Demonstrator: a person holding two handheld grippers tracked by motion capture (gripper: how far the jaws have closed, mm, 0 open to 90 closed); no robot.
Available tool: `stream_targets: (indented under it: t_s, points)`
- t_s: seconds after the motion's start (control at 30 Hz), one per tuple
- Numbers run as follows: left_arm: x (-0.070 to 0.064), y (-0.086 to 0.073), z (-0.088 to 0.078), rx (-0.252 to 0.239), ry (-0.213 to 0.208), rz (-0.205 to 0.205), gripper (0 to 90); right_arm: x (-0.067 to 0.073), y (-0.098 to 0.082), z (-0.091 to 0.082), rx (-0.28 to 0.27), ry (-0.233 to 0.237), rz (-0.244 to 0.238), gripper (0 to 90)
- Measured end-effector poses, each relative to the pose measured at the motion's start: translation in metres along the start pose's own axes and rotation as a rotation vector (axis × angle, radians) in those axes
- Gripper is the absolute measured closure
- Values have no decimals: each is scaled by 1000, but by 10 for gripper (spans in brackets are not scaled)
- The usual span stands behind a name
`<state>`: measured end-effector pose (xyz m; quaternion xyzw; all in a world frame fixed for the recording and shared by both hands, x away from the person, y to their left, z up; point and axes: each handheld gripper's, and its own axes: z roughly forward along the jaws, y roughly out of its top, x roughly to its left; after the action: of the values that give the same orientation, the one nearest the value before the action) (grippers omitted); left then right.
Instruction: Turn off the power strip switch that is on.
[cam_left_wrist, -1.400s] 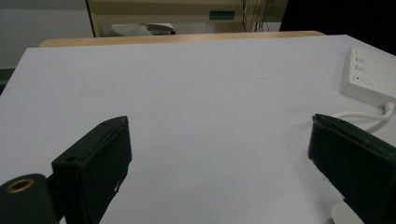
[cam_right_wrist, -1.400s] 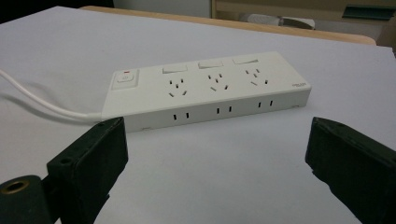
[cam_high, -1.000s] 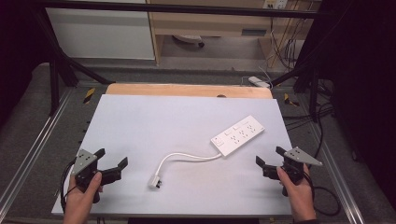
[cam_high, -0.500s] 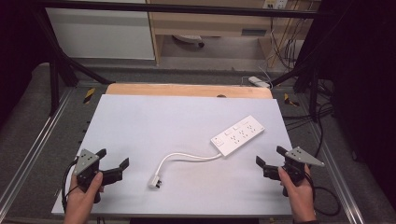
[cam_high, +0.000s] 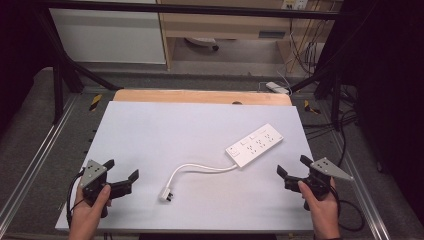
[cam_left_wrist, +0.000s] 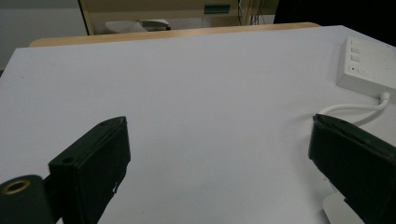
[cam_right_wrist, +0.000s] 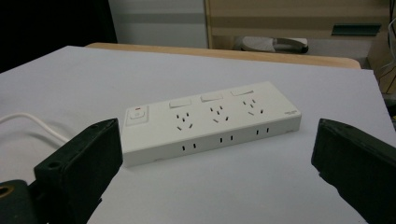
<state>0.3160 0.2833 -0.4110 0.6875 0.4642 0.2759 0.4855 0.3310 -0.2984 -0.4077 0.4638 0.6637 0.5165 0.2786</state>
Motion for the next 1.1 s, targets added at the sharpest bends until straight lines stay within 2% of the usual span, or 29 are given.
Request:
stream_targets:
  t_s: [0.2, 0.23, 0.4, 0.73, 0.87, 1.1]
  points:
    - [0, 0, 0, -2, -2, -1, 56, 2, 3, -3, -15, -14, 4, 26]
    - [0, 0, 0, -1, -2, -2, 56, 4, 5, -3, -18, -16, -9, 31]
    - [1, -1, 1, 5, -4, -3, 56, 10, 11, -2, -16, -1, -11, 54]
    - [-1, -3, 3, 15, -5, -7, 56, 17, 22, -7, -23, -1, -8, 62]
    - [1, -3, 3, 18, -1, -15, 57, 17, 25, -7, -20, 0, 2, 81]
    - [0, -4, 4, 24, 2, -12, 58, 15, 31, -8, -10, 11, 10, 178]
